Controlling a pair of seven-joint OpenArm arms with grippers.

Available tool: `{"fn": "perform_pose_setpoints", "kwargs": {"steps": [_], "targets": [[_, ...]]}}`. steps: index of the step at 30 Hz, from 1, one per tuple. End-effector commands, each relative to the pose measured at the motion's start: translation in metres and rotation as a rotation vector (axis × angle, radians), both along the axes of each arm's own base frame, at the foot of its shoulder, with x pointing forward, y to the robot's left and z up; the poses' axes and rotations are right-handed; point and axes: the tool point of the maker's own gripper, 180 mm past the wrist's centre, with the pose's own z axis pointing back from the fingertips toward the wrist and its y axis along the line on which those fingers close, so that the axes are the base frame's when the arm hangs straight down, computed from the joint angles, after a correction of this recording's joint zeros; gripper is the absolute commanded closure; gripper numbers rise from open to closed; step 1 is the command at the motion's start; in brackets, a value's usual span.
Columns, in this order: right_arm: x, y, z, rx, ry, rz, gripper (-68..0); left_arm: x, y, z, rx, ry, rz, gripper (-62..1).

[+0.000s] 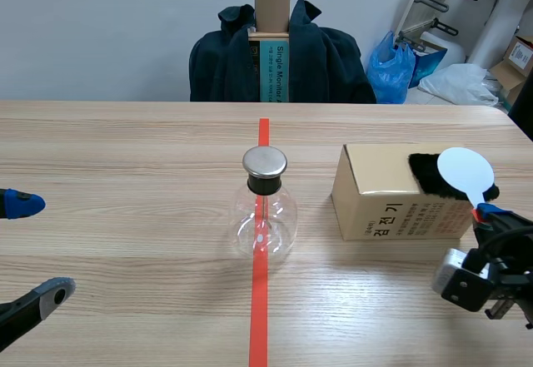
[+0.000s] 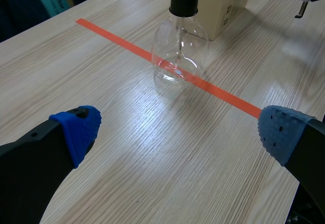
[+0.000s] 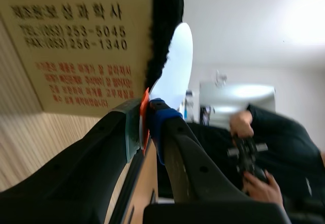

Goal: Do the electroscope experiment.

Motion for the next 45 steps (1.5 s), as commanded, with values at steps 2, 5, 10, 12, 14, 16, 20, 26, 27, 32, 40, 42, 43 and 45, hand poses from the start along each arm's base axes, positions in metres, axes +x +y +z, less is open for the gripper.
{"fn": "perform_pose_setpoints", "kwargs": {"steps": [2, 5, 10, 12, 14, 16, 20, 26, 27, 32, 40, 42, 43, 45], "targets": [[-0.001, 0.021, 0.006, 0.000, -0.013, 0.135, -0.7, 0.003, -0.003, 0.009, -0.029, -0.025, -0.001, -62.3], [0.004, 0.008, 0.011, -0.020, -0.047, 0.057, -0.7, 0.003, -0.003, 0.009, -0.029, -0.025, -0.001, -62.3], [0.006, -0.010, 0.004, -0.019, 0.001, -0.022, -0.7, 0.003, -0.003, 0.009, -0.030, -0.025, -0.001, -62.3], [0.003, 0.003, 0.005, -0.008, -0.001, 0.044, -0.7, 0.003, -0.003, 0.009, -0.030, -0.025, -0.001, -62.3], [0.002, 0.010, 0.005, -0.002, -0.002, 0.084, -0.7, 0.003, -0.003, 0.009, -0.029, -0.025, -0.001, -62.3], [0.001, 0.012, 0.005, -0.001, -0.002, 0.099, -0.7, 0.003, -0.003, 0.009, -0.029, -0.025, -0.001, -62.3], [0.002, 0.013, 0.006, -0.001, -0.005, 0.104, -0.7, 0.003, -0.003, 0.009, -0.029, -0.025, -0.001, -62.3], [0.006, 0.016, 0.026, -0.032, -0.104, 0.124, -0.7, 0.003, -0.003, 0.009, -0.029, -0.025, -0.001, -62.3], [0.007, 0.016, 0.032, -0.038, -0.127, 0.123, -0.7, 0.003, -0.003, 0.009, -0.029, -0.025, -0.001, -62.3], [0.020, 0.009, 0.071, -0.069, -0.254, 0.084, -0.7, 0.003, -0.003, 0.009, -0.029, -0.025, -0.001, -62.3], [0.033, -0.012, 0.164, -0.109, -0.506, -0.021, -0.7, 0.003, -0.003, 0.008, -0.026, -0.024, -0.003, -62.3], [0.032, -0.017, 0.193, -0.114, -0.584, -0.048, -0.7, 0.003, -0.003, 0.008, -0.026, -0.024, -0.003, -62.3], [0.030, -0.020, 0.208, -0.115, -0.624, -0.060, -0.7, 0.003, -0.003, 0.008, -0.026, -0.024, -0.003, -62.3], [0.025, -0.023, 0.238, -0.114, -0.705, -0.081, -0.7, 0.002, -0.004, 0.007, -0.026, -0.019, -0.006, -62.3]]}}
